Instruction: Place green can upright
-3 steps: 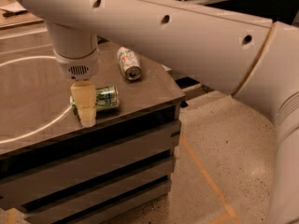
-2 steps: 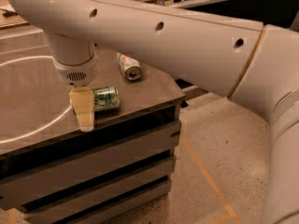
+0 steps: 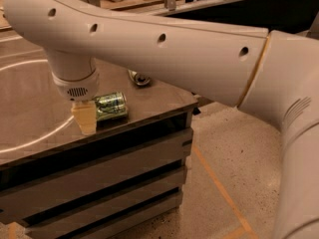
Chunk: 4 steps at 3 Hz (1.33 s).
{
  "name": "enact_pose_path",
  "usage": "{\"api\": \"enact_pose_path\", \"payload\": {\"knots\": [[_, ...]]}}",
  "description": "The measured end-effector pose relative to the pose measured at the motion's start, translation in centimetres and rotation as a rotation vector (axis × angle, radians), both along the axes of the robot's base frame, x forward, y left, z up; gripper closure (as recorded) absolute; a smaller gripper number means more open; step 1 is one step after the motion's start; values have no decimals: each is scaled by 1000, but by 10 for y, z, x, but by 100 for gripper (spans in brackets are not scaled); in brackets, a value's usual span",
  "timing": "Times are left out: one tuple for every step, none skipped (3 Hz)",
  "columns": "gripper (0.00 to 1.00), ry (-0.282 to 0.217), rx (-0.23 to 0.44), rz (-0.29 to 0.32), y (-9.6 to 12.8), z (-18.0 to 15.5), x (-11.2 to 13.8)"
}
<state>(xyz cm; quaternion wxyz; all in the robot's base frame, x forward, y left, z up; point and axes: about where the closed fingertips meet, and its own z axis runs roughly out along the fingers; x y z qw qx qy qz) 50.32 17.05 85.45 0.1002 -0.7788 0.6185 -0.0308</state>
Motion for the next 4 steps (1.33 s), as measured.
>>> {"api": "enact_pose_path", "payload": {"knots": [[64,3,7,40,8,-4,-6],[87,-6,41,77,11,5,-8],[100,10,114,115,9,32,-6],[100,54,202,163,13,69,-5]]}}
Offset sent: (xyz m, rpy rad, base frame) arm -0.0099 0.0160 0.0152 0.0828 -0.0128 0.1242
